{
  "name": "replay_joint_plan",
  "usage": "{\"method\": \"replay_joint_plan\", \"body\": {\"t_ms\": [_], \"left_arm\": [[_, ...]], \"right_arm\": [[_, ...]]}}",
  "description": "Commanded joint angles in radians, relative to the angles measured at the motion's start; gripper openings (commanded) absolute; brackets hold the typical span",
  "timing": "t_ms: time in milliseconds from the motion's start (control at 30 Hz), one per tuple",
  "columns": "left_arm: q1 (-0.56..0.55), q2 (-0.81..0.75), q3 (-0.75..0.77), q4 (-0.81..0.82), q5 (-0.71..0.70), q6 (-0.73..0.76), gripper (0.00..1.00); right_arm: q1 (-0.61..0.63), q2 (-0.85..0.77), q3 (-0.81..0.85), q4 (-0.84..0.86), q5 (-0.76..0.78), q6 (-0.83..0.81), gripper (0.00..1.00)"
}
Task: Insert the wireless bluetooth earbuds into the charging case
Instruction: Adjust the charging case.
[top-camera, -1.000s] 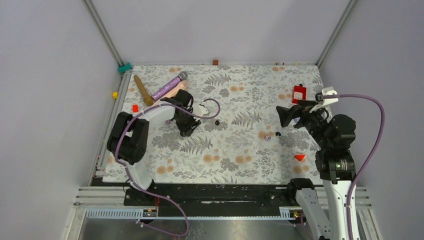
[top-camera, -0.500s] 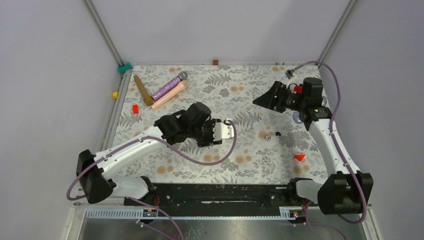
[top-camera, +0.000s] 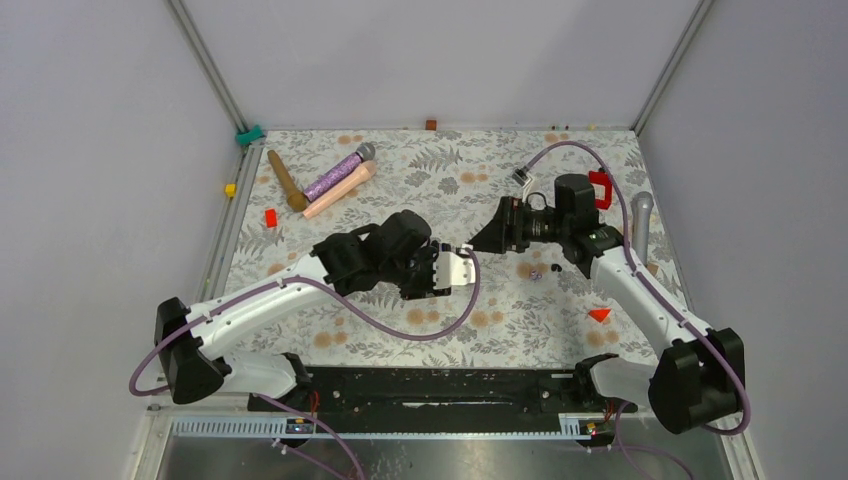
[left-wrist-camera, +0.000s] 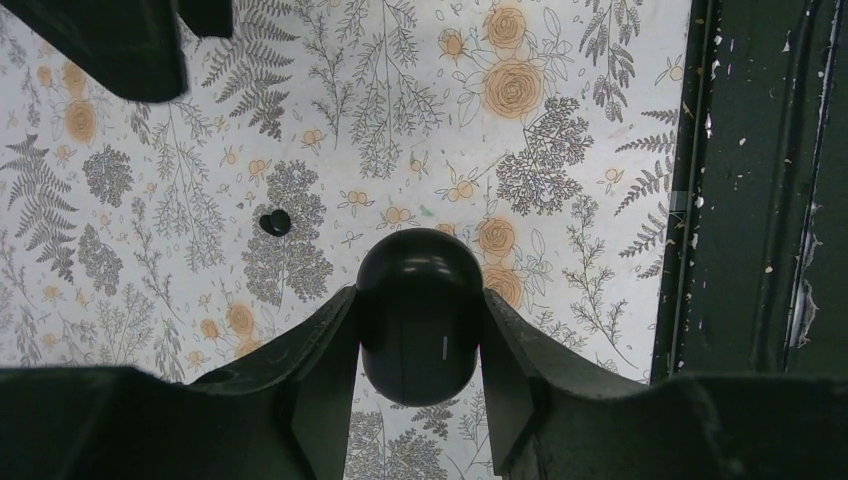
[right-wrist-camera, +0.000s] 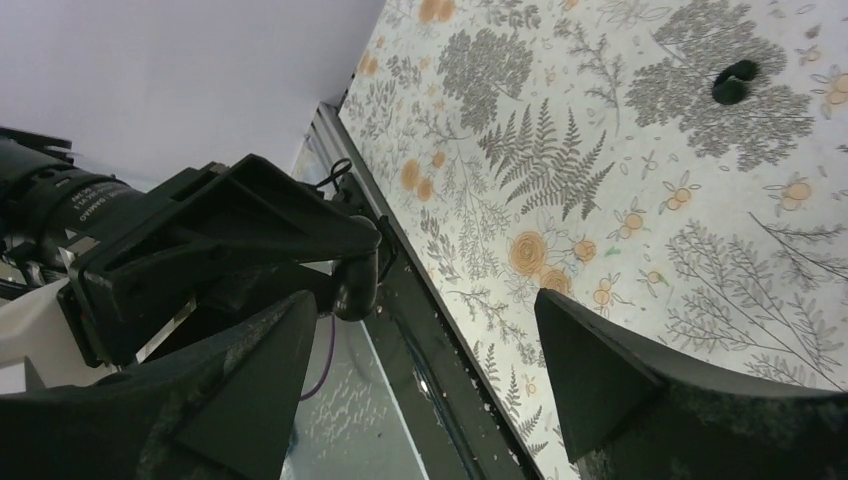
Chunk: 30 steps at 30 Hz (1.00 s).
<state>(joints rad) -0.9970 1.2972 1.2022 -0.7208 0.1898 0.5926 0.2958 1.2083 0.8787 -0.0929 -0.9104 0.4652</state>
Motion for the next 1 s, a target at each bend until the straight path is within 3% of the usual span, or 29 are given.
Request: {"method": "replay_joint_plan", "body": {"t_ms": [0, 633, 967], "left_arm": [[-0.008, -0.002, 0.050, 0.014, 0.008, -0.026, 0.08], [-0.009, 0.038, 0.086, 0.014, 0.002, -0.054, 0.06], [-0.011, 0.062, 0.106, 0.013, 0.005, -0.066, 0.05]], "right_arm": [[0.060, 0.000, -0.010, 0.081, -0.036, -0.011, 0.88], [0.212, 0.067, -0.039, 0.151, -0.050, -0.010, 0.82], [0.253, 0.081, -0.074, 0.233, -0.063, 0.043, 0.70]]}}
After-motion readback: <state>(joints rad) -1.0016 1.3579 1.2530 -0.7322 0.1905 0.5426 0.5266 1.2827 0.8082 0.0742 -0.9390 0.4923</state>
